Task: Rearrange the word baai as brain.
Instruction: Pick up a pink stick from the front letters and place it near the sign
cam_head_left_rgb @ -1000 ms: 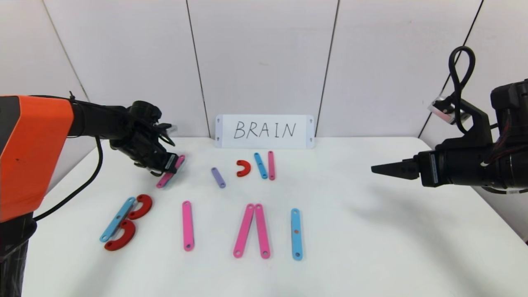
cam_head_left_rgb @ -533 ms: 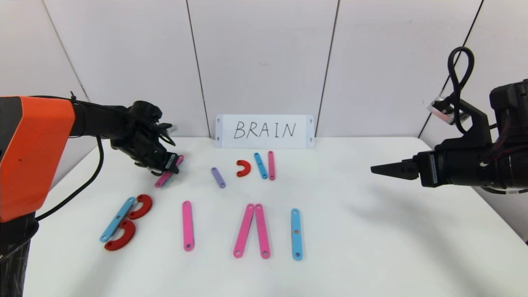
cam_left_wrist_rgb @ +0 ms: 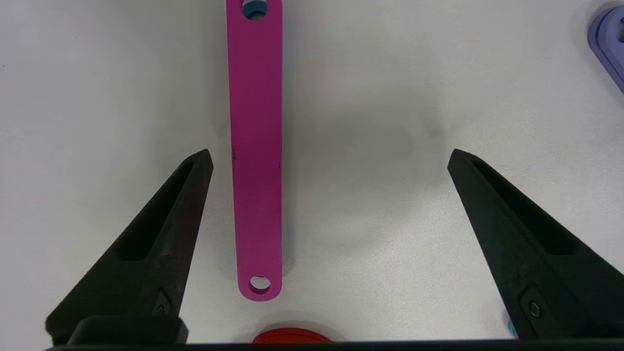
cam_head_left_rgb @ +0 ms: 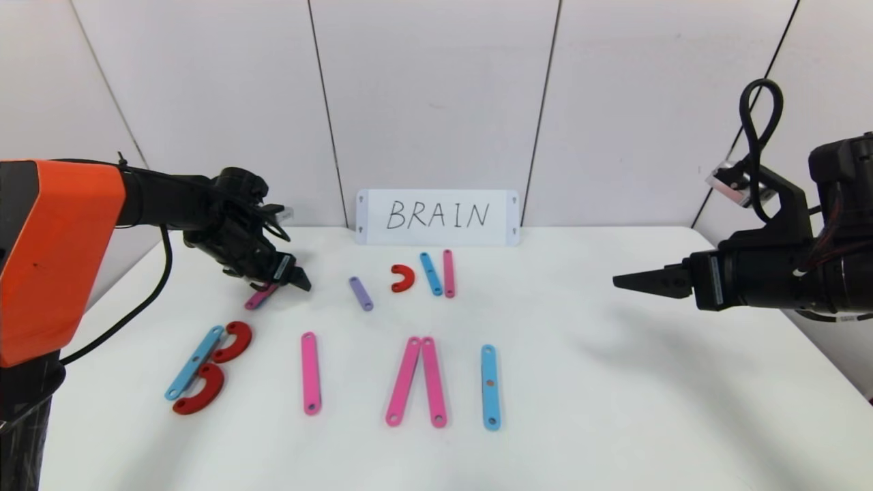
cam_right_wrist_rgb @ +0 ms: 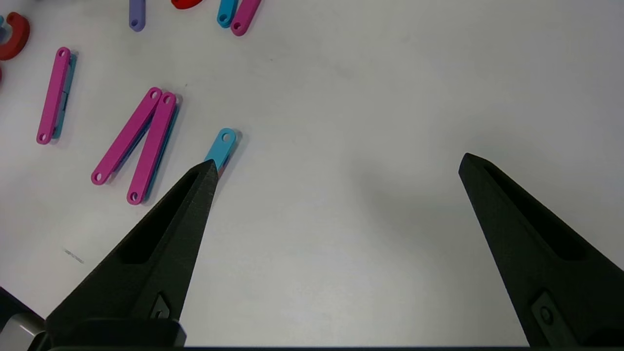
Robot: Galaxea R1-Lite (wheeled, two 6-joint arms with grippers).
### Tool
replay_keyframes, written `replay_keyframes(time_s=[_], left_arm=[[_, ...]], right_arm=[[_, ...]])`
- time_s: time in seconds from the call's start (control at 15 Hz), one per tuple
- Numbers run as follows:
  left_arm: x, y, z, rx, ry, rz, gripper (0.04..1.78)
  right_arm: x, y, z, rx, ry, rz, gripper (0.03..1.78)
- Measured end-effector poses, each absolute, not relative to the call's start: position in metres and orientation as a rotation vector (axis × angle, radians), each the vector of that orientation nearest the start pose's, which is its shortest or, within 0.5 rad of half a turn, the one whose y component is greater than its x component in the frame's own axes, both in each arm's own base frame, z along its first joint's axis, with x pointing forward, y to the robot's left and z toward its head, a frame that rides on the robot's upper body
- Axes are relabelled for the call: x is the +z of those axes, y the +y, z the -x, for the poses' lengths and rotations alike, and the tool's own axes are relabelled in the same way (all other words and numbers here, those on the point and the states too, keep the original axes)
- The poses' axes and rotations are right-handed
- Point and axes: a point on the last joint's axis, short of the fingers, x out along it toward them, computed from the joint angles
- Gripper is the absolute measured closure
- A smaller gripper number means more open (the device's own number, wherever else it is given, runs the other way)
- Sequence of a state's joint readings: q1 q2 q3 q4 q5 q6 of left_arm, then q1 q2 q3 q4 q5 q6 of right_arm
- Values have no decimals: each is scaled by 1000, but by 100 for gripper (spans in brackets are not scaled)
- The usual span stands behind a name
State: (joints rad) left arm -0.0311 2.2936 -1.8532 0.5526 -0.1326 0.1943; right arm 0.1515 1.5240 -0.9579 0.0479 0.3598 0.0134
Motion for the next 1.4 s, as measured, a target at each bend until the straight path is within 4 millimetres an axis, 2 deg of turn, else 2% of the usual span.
replay_keyframes(time_s=[0.33,0.47,0.67,0.87,1.0,1.13,1.4], left_arm=[[134,-17,-444,-245,974,-122,7],[141,-17,-440,-231,969,-102,7],[166,-17,-424,-199,971,-44,7],[196,-21,-396,-137,1002,49,7],[204,-33,-374,-86,1039,98,7],[205,-54,-354,-35,1061,124,7],[198,-94,-320,92,1093,192,7]], right_arm=[[211,47,-252,490,621,-78,8],[211,47,-252,490,621,-77,8],[211,47,-252,490,621,-78,8],[211,47,-252,490,622,-78,8],[211,47,-253,490,623,-78,8],[210,47,-253,490,625,-78,8],[210,46,-253,488,626,-79,8]])
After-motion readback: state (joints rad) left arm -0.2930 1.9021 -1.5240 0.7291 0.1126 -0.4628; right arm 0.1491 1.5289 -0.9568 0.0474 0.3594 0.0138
